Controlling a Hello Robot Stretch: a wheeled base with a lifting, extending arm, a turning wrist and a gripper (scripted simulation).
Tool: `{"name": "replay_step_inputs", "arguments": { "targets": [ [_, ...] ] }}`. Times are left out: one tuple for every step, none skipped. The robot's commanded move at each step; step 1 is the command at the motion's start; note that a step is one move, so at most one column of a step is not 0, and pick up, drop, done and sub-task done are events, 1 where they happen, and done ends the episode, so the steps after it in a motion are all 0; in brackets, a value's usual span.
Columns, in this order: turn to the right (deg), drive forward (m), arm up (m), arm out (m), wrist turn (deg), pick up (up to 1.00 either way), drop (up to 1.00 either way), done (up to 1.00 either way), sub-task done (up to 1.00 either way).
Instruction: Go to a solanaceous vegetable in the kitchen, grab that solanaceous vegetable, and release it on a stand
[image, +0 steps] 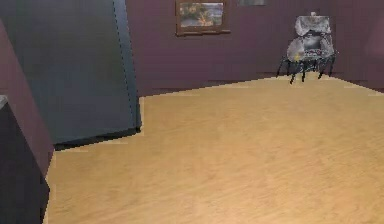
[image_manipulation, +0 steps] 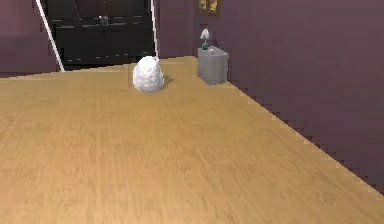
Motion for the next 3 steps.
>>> {"name": "replay_step_inputs", "arguments": {
  "targets": [
    [-45.0, 0.0, 0.0, 0.0, 0.0, 0.0, 0.0, 0.0, 0.0],
    [-21.0, 0.0, 0.0, 0.0, 0.0, 0.0, 0.0, 0.0, 0.0],
    [0.0, 0.45, 0.0, 0.0, 0.0, 0.0, 0.0, 0.0, 0.0]
  ]
}}
